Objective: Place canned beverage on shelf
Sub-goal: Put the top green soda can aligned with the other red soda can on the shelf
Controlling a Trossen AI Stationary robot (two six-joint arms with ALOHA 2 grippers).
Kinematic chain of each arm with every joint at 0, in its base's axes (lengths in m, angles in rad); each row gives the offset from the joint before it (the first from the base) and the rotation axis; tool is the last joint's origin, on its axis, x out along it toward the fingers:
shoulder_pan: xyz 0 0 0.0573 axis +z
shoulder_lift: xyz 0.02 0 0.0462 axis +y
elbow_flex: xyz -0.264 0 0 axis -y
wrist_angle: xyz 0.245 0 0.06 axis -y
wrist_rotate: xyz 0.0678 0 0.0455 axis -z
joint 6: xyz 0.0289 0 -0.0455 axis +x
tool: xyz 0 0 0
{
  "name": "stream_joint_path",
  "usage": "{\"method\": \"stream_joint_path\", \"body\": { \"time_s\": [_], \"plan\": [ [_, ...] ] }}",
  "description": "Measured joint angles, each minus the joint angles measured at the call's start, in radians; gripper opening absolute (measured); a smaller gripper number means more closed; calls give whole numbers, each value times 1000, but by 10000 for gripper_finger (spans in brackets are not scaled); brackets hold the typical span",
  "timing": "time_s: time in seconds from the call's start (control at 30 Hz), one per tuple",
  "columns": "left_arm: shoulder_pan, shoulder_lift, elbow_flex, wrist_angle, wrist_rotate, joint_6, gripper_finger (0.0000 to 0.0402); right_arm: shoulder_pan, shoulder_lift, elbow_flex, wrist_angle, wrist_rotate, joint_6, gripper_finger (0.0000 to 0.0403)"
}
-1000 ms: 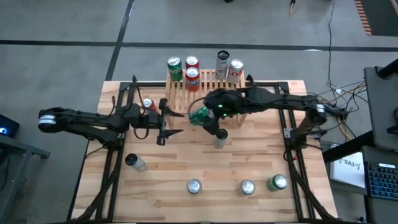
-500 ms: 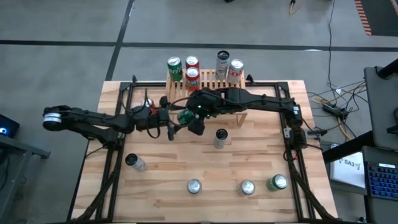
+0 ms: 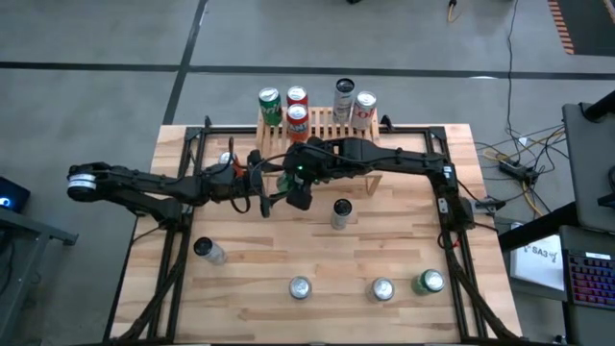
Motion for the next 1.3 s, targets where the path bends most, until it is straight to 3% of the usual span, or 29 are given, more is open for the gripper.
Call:
{"method": "stream_joint_path", "body": {
  "time_s": [0.37, 0.47, 0.63, 0.83, 1.3],
  "plan": [
    [-1, 0, 0, 1, 22, -13, 355, 1, 0, 0, 58, 8, 13, 290],
    [-1, 0, 0, 0, 21, -13, 343, 2, 0, 0, 70, 1, 4, 290],
    [-1, -2, 0, 1, 13, 0, 283, 3, 0, 0, 82, 0, -5, 299],
    [0, -7, 0, 10, 37, 15, 283, 4, -3, 0, 88, -1, -28, 356],
    [-1, -85, -60, 90, 213, 23, 283, 56, -105, 0, 223, -14, -193, 364]
  ]
}}
